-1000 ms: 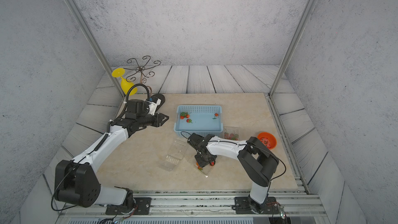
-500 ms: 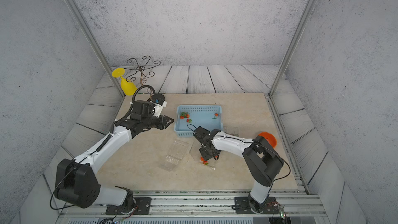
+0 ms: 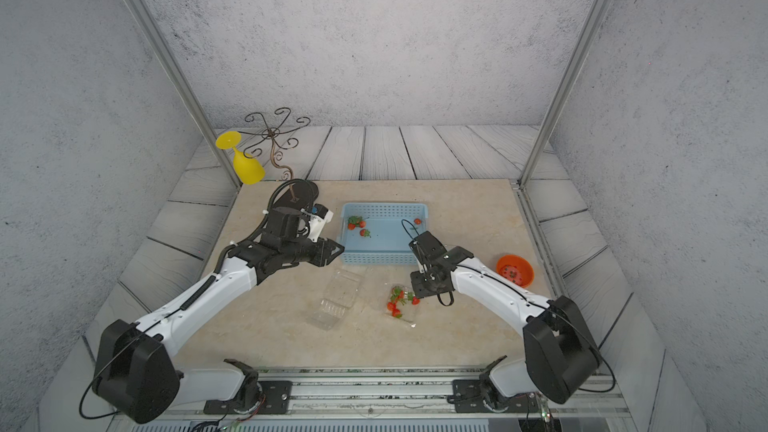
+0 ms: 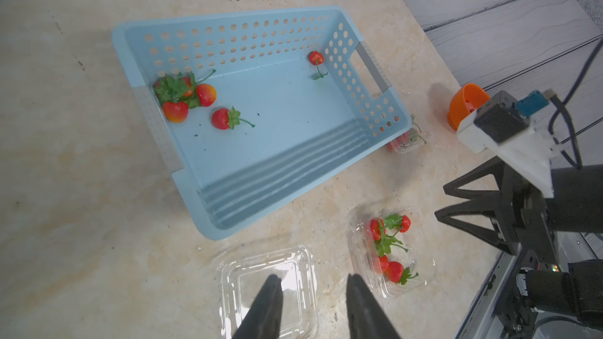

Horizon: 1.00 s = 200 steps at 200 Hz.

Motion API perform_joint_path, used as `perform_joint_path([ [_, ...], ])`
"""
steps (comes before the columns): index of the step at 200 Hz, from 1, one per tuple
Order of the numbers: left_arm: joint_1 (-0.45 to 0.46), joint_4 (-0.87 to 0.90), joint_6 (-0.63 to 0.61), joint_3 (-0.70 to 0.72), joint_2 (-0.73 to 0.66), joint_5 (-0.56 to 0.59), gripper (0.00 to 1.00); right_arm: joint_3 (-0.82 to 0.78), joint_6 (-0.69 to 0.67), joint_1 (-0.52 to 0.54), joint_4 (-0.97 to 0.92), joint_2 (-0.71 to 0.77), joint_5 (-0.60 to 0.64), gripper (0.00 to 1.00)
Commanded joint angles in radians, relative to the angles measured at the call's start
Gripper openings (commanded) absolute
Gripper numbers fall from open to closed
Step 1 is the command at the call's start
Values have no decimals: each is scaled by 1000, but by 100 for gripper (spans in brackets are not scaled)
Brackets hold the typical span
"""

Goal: Pack strawberries into containers
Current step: Close the packing box at the center of the board.

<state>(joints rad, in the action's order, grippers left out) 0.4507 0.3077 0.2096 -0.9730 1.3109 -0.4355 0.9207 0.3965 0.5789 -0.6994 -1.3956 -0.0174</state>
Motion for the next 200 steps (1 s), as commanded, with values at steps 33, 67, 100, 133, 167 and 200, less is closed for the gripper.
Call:
perform_joint_path([
  [33,38,3,32,69,-4,52,37,-105,61,-32,30,50,-99,49],
  [67,82,-7,58,92,46,104,37,-145,66,-45,46,26,-102,47],
  [100,115,-32,83,99,89,138,37,-165,74,-49,83,-8,-128,47],
  [133,140,-37,81,85,145,145,36,-174,74,-48,115,-37,-148,46],
  [167,163,-69,95,79,178,132,36,-175,74,-50,130,-55,-160,46],
  [200,192,-97,108,59,205,119,36,-171,76,-49,141,-65,-167,46],
])
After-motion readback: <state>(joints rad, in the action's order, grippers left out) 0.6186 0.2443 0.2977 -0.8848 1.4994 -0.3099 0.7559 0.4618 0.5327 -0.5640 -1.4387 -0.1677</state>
